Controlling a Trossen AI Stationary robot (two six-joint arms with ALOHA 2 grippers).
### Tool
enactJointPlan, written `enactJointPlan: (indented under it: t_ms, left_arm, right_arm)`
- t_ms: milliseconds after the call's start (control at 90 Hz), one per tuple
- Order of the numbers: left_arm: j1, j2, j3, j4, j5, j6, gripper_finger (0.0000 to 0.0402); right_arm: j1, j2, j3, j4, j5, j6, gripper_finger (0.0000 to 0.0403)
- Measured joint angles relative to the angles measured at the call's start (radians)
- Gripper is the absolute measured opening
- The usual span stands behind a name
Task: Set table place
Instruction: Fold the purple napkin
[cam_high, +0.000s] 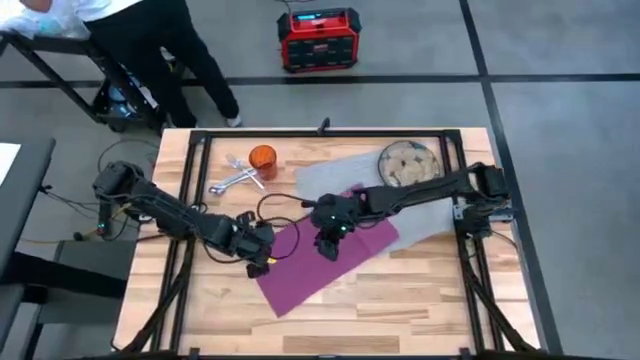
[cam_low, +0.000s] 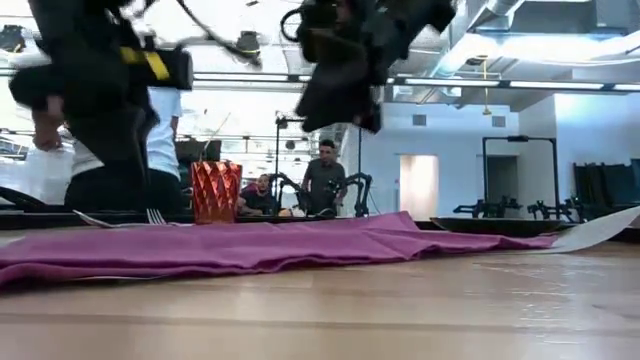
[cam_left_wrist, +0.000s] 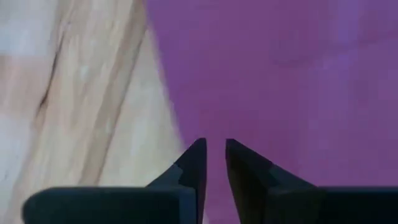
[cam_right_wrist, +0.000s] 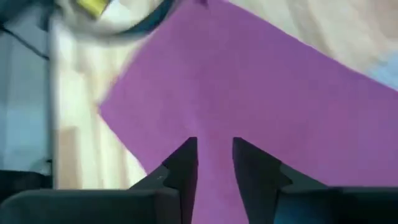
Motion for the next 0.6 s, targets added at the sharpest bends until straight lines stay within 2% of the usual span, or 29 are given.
enactJointPlan:
  t_ms: [122,244,333,444,544,600]
  left_arm:
    - [0.002,0.0,-0.118,0.17,0.127,-0.109,0.0029]
    - [-0.04,-0.005,-0.197,0.369,0.157,-0.265,0.0011]
    - [-0.093,-0.006,-0.216,0.375,0.166,-0.465,0.0002]
    - [-0.224,-0.004,-0.213,0.399,0.224,-0.738,0.0002]
    - [-0.371,0.002,-0.214,0.517,0.235,-0.979,0.0001]
    - [-0.453,0.012,-0.215,0.596,0.209,-1.107,0.0001]
  right_arm:
    - [0.034,-0.017,0.0,-0.128,0.068,-0.003,0.0077]
    - [0.085,-0.017,0.0,-0.208,0.12,0.02,0.0071]
    - [0.132,-0.017,0.0,-0.255,0.147,0.048,0.007]
    - [0.209,-0.017,0.0,-0.305,0.184,0.094,0.007]
    - [0.281,-0.017,0.0,-0.331,0.227,0.136,0.0069]
    - [0.316,-0.017,0.0,-0.335,0.244,0.158,0.0069]
